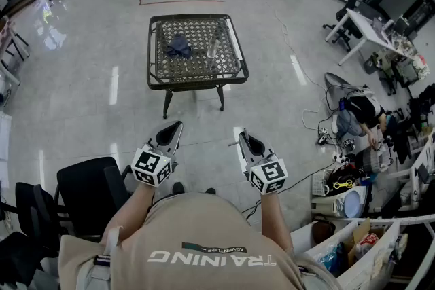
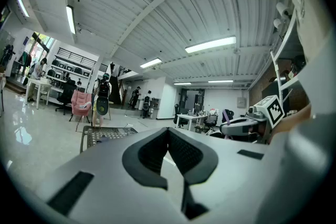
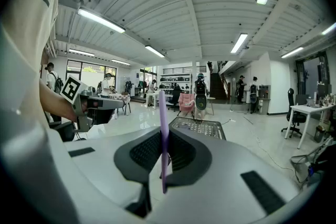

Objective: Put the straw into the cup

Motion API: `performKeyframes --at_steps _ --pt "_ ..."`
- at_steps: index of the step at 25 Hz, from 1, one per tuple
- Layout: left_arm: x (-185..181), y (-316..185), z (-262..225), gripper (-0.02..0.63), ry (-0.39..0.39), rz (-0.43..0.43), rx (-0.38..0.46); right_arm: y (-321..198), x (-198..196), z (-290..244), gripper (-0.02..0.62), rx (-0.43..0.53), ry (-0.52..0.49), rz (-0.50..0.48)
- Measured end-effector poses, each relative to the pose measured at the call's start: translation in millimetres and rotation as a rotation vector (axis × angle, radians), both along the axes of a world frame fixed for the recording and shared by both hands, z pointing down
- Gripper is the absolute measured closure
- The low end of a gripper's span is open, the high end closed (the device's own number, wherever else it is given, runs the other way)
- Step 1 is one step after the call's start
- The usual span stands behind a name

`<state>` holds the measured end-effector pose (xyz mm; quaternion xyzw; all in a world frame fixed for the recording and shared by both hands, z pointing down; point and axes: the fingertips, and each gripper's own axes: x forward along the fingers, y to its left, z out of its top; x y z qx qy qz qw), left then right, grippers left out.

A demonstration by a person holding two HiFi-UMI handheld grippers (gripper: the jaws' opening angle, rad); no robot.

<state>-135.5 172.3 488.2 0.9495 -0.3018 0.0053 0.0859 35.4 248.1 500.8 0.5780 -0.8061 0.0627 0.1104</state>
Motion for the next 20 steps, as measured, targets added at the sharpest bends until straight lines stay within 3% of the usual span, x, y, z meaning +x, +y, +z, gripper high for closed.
performKeyframes --at_steps 20 --pt "-5 -17 -8 0.591 -0.001 0.028 0.021 -15 -21 -4 0.568 0.002 0.001 -0.048"
